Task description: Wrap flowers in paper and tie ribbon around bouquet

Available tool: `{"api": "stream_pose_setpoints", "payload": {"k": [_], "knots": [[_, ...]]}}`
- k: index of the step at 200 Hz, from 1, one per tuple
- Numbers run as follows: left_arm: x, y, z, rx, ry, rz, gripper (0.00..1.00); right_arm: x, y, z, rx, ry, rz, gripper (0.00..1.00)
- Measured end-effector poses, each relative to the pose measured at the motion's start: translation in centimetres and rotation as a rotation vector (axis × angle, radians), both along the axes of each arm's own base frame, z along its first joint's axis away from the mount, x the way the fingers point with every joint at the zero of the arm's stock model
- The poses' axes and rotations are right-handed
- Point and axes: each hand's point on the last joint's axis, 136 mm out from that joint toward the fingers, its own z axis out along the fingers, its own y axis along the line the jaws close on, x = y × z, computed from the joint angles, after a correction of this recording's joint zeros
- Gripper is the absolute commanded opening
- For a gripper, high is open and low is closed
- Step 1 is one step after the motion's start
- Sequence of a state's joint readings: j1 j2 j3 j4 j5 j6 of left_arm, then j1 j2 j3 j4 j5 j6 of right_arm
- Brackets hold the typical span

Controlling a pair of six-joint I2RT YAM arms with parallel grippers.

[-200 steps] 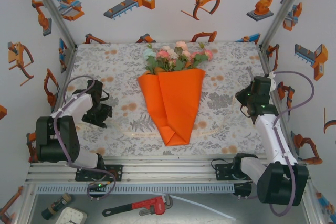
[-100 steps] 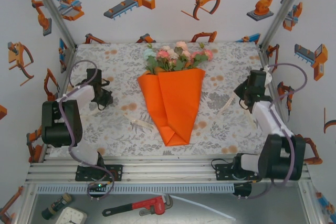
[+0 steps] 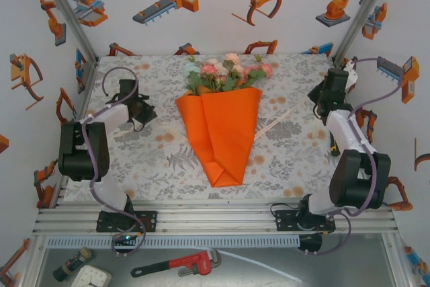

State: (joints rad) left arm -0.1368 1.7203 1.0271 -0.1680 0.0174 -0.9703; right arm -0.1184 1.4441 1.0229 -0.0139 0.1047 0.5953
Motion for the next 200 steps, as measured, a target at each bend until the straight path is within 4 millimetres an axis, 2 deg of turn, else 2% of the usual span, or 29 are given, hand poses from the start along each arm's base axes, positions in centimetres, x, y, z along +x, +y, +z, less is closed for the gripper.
{"api": "stream_pose_setpoints", "payload": {"k": [19,39,52,67,81,94,102,103,113,124,130,139,148,156,167,181,200], "knots": [[-1.1,-1.3,0.4,0.015,-0.003,-0.049,0.00,-0.1,0.8,1.0,0.008,-0.019,0.049,0.00],[-1.0,-0.9,2.9,0.058,-0.068,-0.076,0.00,-0.4,2.6,2.1,0.014,-0.038,0.124,0.00],[-0.7,-0.9,5.3,0.095,-0.128,-0.108,0.00,-0.4,4.9,3.4,0.018,-0.061,0.201,0.00],[-0.5,-1.6,8.3,0.147,-0.207,-0.156,0.00,0.2,9.4,5.6,0.026,-0.105,0.325,0.00],[-1.0,-3.3,10.7,0.190,-0.275,-0.213,0.00,0.7,16.5,8.1,0.029,-0.154,0.497,0.00],[-1.8,-4.8,12.1,0.214,-0.319,-0.259,0.00,0.4,25.5,10.2,0.045,-0.203,0.695,0.00],[-2.4,-5.7,12.4,0.222,-0.335,-0.282,0.00,-0.3,31.0,10.7,0.062,-0.222,0.810,0.00],[-2.5,-5.7,12.4,0.222,-0.337,-0.283,0.00,-0.6,32.1,10.6,0.064,-0.221,0.833,0.01],[-3.1,-6.1,12.0,0.235,-0.340,-0.294,0.00,-2.1,38.6,10.4,0.083,-0.223,0.962,0.20],[-3.8,-6.1,11.0,0.247,-0.326,-0.297,0.00,-4.3,45.3,8.7,0.103,-0.189,1.101,0.34],[-4.2,-6.0,10.3,0.257,-0.310,-0.300,0.00,-5.5,48.1,7.5,0.111,-0.160,1.161,0.43],[-4.6,-5.9,9.5,0.267,-0.293,-0.302,0.00,-7.3,51.2,5.4,0.111,-0.111,1.239,0.58],[-4.9,-5.8,9.0,0.278,-0.281,-0.302,0.00,-8.7,52.7,3.4,0.109,-0.055,1.280,0.70],[-5.0,-5.7,8.8,0.297,-0.275,-0.306,0.00,-9.2,52.6,2.1,0.097,-0.011,1.280,0.81],[-5.2,-5.6,8.7,0.310,-0.274,-0.307,0.00,-8.9,51.4,1.9,0.069,0.001,1.267,0.84],[-5.1,-5.7,9.4,0.319,-0.301,-0.306,0.01,-7.9,48.7,3.2,0.055,-0.015,1.218,0.84],[-5.2,-5.9,10.9,0.321,-0.365,-0.300,0.05,-6.1,43.7,6.8,0.050,-0.086,1.123,0.83]]}}
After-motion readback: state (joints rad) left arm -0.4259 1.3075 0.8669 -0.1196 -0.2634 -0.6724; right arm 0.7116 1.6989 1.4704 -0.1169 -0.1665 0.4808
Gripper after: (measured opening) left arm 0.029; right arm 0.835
